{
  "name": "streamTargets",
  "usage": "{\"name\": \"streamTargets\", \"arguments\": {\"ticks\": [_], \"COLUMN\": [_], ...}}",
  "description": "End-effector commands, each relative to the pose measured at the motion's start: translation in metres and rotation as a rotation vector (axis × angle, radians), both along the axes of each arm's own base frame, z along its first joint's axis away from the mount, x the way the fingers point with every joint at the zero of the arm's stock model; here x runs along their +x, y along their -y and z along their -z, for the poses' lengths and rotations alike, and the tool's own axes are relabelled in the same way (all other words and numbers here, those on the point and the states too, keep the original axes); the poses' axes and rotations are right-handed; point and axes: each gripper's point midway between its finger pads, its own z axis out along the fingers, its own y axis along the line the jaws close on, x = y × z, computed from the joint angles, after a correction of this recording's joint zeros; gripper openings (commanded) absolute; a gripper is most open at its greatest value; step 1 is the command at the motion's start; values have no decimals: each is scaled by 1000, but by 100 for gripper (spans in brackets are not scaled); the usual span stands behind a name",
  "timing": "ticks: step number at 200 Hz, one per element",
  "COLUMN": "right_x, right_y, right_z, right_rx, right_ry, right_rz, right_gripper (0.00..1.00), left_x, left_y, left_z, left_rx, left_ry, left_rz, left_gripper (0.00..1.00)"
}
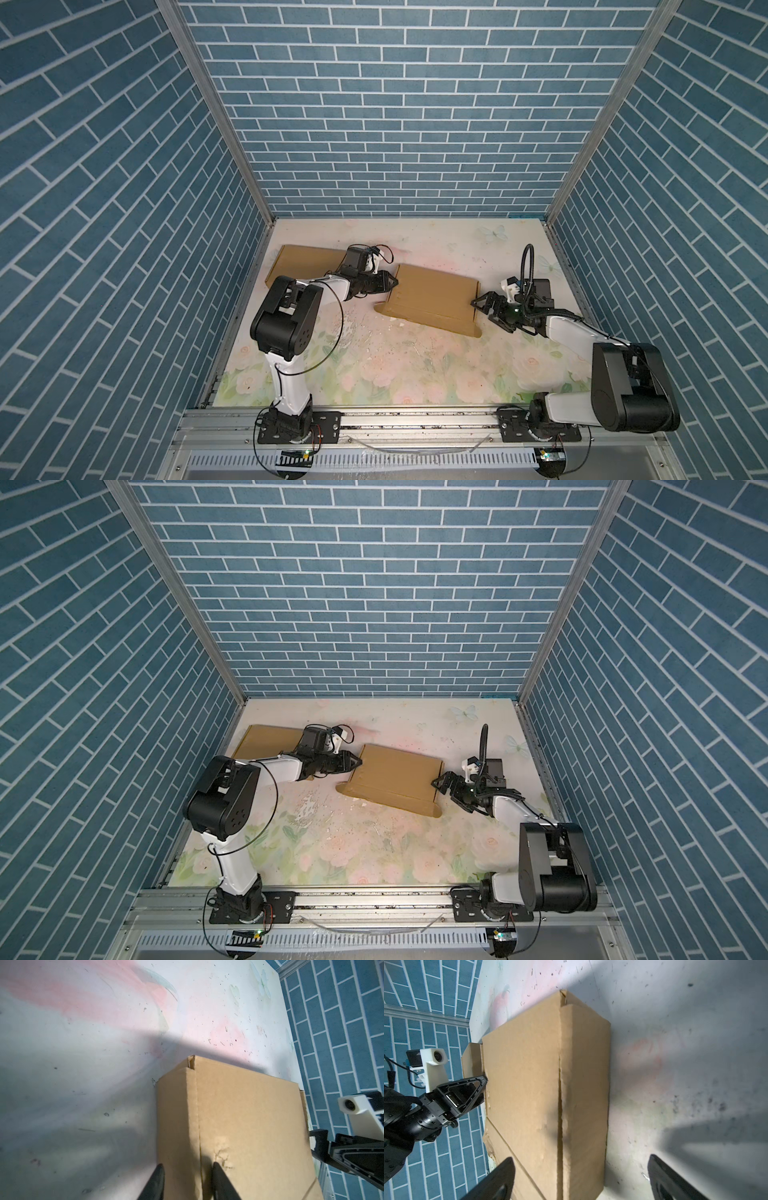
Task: Fold the paper box
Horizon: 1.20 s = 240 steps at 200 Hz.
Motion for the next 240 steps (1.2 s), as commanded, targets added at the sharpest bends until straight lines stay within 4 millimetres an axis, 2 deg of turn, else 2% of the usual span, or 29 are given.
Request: {"name": "streamTargets", "arguments": {"ticks": [1,34,79,119,143,161,179,204,225,240], "right_x": [-2,-3,-7,-2,1,5,11,16,18,19], "right_y": [-6,-11,-27,-45,-58,-66,-65,-63,-63,-60], "right_z": [0,0,5,9,10,5,1,-5,-9,-11], "right_rx": [71,128,169,208,240,269,282,293,323,348], "right_ry": [-23,-43,-62,-64,-61,-45,-34,-35,-70,-101], "right_rz": [7,29,21,8,-7,-8,21,63,99,134], "right_gripper": [99,99,99,99,96,90,83,76,70,67], "left_x": [-19,-23,-22,-23,-22,-20,-16,-8,-6,-12], "left_y": [-19,-37,-39,-44,-46,-44,-39,-33,-32,-32], "left_z": [44,60,65,71,74,72,60,23,-15,-38], "left_rx": [50,56,60,69,73,58,20,-51,-93,-81], "left_ry": [-148,-214,-232,-245,-249,-241,-210,-125,-29,34], "left_rz": [-34,-77,-84,-91,-98,-99,-104,-123,-142,-138], "left_gripper": [29,21,21,21,21,23,34,51,58,61]}}
